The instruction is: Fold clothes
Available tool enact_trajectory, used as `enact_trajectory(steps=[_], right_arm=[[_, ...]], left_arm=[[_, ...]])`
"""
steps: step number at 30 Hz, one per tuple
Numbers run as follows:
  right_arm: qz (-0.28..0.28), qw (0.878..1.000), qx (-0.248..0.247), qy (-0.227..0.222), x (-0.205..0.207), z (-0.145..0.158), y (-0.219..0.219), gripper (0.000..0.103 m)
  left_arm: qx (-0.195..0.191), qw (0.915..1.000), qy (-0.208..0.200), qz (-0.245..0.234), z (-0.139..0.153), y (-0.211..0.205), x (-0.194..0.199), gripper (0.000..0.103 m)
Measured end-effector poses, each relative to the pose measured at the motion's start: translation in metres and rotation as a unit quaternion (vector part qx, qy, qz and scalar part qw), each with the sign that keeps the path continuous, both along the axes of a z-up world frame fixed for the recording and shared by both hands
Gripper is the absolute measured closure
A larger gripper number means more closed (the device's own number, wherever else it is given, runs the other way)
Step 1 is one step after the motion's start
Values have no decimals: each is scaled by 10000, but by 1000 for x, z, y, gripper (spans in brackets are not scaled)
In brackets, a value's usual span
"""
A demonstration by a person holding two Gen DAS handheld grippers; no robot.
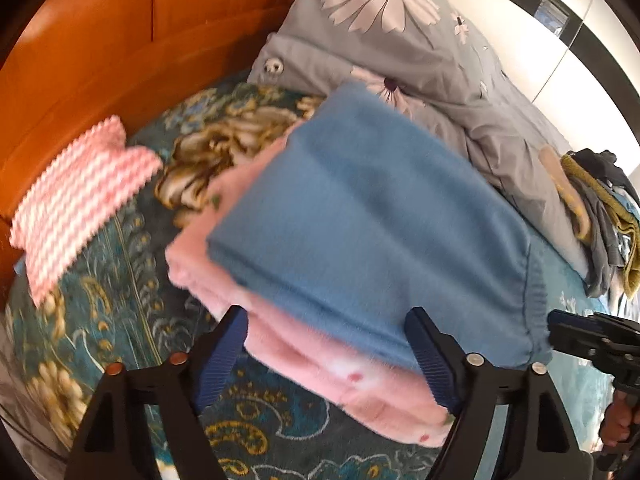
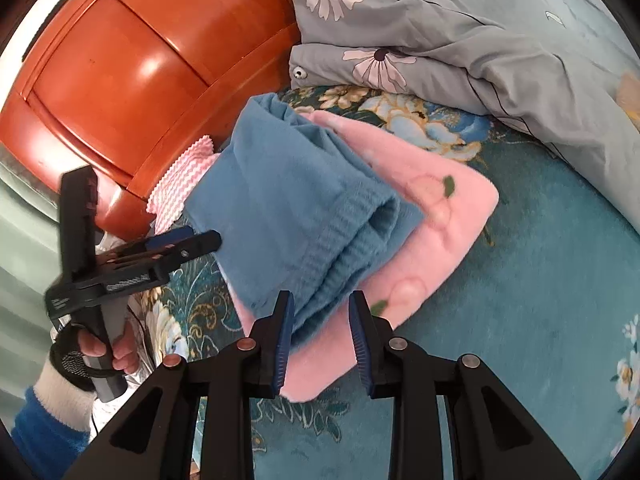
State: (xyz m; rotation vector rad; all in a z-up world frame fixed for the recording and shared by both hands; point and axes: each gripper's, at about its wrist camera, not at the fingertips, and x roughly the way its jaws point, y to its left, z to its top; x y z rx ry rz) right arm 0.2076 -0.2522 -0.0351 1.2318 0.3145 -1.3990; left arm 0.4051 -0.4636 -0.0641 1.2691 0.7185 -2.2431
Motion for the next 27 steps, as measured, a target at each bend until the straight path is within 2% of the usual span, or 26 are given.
enact_trajectory(steps=[3, 10, 14, 19, 24, 27], right_arm=[[34, 10000, 46, 57, 6, 1, 4, 74], [135, 9998, 139, 28, 21, -5, 10, 71], [230, 9996, 170, 51, 30, -9, 9, 69], [279, 9992, 285, 84, 37, -17, 9, 69], [323, 9984, 444, 90, 45, -27, 7, 69], [363, 9980, 518, 96, 50, -31, 6, 69]], left_arm=[[170, 9998, 111, 53, -9, 2, 9, 2], [462, 9985, 242, 180, -25, 7, 16, 0], [405, 9984, 186, 334, -29, 12, 19, 0], [90, 9981, 109, 607, -25, 17, 25, 0], [-249, 9975, -124, 643, -27, 18, 28, 0], [-370, 9968, -114, 706, -25, 19, 29, 0]])
